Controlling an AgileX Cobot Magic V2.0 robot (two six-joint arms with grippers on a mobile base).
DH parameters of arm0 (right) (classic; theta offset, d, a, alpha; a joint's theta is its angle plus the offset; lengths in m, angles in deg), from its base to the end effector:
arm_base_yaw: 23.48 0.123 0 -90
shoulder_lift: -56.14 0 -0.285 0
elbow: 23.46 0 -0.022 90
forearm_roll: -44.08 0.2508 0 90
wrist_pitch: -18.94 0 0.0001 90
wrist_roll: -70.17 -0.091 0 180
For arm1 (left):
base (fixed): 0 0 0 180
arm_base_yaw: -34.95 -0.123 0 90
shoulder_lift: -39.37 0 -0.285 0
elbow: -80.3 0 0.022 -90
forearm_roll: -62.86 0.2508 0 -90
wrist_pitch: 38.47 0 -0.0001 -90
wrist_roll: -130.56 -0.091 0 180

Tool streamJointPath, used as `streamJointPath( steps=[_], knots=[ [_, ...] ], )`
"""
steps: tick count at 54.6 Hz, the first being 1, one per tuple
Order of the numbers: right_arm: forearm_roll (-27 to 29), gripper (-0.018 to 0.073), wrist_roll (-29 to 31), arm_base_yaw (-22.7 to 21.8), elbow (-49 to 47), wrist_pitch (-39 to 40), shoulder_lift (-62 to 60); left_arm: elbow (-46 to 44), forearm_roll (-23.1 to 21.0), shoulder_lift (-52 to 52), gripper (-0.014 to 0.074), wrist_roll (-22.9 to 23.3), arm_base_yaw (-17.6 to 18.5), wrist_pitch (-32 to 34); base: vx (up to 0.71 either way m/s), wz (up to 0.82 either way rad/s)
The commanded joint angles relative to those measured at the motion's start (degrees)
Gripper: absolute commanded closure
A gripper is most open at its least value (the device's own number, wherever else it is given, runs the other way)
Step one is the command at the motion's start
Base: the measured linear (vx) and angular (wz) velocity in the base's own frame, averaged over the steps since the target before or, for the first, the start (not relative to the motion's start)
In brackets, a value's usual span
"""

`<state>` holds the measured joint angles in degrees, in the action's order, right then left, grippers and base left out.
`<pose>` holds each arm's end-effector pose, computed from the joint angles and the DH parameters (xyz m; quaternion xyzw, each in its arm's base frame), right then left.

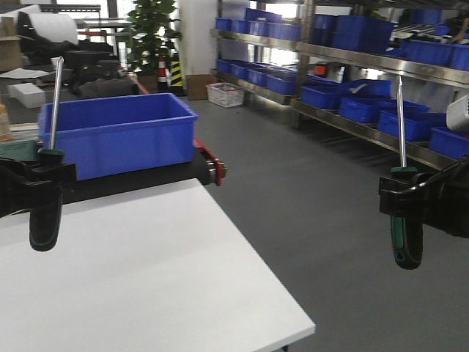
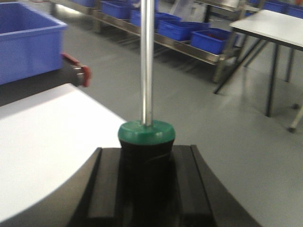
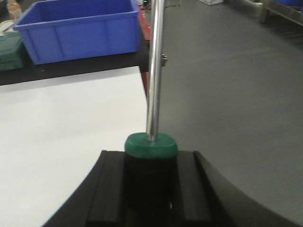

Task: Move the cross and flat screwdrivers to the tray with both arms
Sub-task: 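Drive the base away from the table, holding both screwdrivers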

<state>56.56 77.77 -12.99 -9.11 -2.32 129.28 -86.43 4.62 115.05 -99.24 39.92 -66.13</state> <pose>0.2475 0.0531 0.4001 -0.0684 0.8073 0.1056 0.5765 0.2567 -0.0585 0.4049 0.1216 0.7741 -0.2120 0.5840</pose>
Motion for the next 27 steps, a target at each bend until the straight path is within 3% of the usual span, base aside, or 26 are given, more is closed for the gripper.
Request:
streamJointPath(
  steps=[1, 27],
  knots=[
    [0.1, 0.0567, 0.3, -0.3, -2.0, 5.0, -1.3, -2.3, -2.5, -1.5, 0.0596, 0.0, 0.4, 2.3, -0.15, -0.68],
    [0.1, 0.0567, 0.3, -0.3, -2.0, 5.0, -1.3, -2.3, -2.5, -1.5, 0.0596, 0.0, 0.4, 2.3, -0.1, -0.67]
  ],
)
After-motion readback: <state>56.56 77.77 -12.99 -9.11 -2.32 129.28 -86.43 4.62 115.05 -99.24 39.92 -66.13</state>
